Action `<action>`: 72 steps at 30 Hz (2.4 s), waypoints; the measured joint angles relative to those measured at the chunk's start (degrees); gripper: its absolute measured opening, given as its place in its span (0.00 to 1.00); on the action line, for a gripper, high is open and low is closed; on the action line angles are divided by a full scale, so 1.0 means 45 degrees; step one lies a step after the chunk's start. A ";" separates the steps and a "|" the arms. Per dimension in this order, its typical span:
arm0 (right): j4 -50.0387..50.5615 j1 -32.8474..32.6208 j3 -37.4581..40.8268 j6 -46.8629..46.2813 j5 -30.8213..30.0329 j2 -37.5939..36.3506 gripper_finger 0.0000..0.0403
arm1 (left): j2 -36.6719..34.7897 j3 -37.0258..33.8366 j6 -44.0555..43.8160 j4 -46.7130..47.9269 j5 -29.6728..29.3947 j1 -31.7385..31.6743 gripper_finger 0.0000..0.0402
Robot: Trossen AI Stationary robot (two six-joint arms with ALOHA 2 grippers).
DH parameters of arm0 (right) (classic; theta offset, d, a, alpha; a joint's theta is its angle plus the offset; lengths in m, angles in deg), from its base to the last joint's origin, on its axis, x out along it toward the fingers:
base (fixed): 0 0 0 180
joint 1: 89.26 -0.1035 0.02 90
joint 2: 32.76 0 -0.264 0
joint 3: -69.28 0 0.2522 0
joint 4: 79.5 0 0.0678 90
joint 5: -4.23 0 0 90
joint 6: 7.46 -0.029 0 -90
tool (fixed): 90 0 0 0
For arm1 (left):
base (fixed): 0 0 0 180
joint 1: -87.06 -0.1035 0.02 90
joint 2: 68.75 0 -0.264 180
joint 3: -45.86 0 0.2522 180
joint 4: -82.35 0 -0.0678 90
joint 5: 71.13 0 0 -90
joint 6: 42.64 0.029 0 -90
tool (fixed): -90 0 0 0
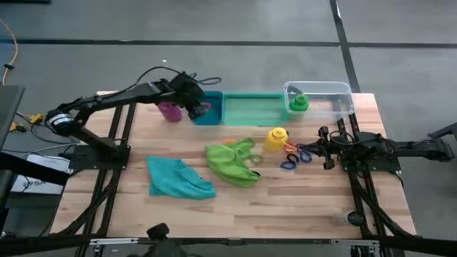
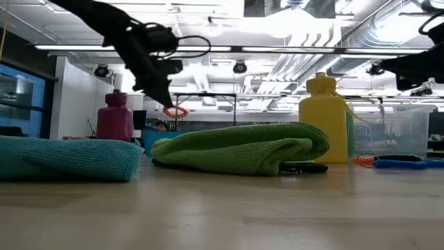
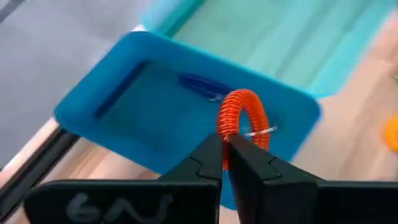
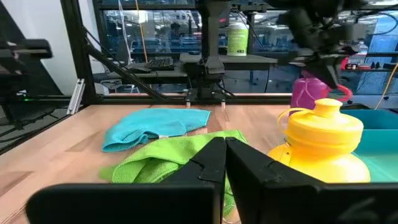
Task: Pick & Place Sports Items
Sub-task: Put the left red spring keychain into the blue bin, then put the green towel into the green bin
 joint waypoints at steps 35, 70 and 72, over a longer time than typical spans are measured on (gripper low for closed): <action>0.0000 0.0000 0.0000 -0.0005 0.0000 0.0000 0.00 | 0.1153 -0.0005 0.0358 -0.0057 0.0785 -0.0215 0.01; 0.0000 -0.0003 0.0000 -0.0002 0.0000 -0.0002 0.00 | -0.2576 -0.0015 -0.2427 0.0004 -0.1871 0.3875 0.51; 0.0000 0.0000 0.0000 -0.0004 0.0000 0.0000 0.00 | -0.2571 -0.0015 -0.2865 0.0008 -0.1866 0.4290 0.51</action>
